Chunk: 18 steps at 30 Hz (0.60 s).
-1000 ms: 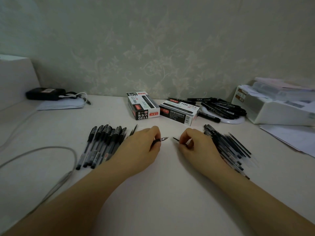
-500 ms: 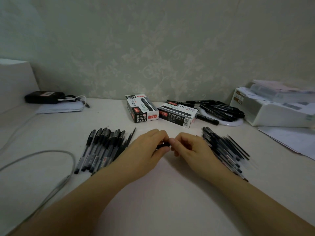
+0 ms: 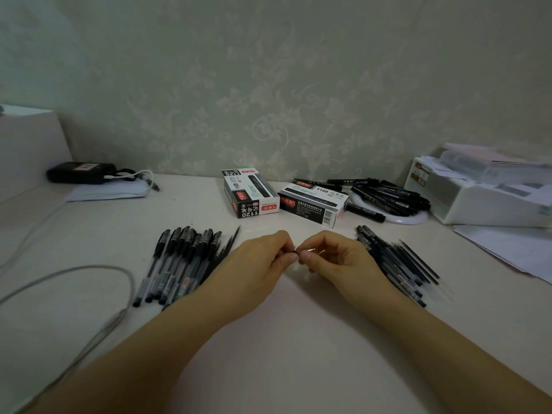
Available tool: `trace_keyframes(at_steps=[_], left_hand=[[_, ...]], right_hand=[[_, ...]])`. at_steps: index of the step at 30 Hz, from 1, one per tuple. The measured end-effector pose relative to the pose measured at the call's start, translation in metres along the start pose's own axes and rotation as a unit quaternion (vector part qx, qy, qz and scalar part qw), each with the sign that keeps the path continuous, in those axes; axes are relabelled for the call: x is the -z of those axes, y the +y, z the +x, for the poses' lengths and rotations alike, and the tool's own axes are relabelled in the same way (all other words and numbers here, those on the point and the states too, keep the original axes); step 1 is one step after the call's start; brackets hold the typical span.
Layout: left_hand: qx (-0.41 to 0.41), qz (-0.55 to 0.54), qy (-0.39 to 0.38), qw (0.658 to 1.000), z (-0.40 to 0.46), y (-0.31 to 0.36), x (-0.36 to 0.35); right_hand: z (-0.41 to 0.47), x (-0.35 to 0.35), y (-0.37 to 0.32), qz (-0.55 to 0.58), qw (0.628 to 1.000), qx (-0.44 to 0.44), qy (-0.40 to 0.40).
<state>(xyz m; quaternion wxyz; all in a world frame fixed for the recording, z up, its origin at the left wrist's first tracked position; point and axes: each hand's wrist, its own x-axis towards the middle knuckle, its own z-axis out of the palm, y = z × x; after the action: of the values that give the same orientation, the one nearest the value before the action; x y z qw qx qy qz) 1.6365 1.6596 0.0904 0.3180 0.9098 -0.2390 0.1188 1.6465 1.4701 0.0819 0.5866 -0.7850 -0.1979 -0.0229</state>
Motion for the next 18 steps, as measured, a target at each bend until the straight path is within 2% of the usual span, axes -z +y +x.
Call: trace_keyframes(at_steps=[8,14,18], left_hand=[[-0.017,-0.009,0.012,1.0,0.0002,-0.004,-0.0018],[-0.016,0.002,0.013,1.0,0.0,-0.0061,-0.0026],[-0.016,0.002,0.011,1.0,0.0005,-0.005,-0.0033]], right_hand=[[0.0004,-0.0037,0.0002,0.0,0.999,-0.018,0.027],[0.0018,0.0019,0.0046,0.027,1.0,-0.015,-0.001],[0.0011,-0.0009,0.0015,0.024,0.999,-0.034,0.013]])
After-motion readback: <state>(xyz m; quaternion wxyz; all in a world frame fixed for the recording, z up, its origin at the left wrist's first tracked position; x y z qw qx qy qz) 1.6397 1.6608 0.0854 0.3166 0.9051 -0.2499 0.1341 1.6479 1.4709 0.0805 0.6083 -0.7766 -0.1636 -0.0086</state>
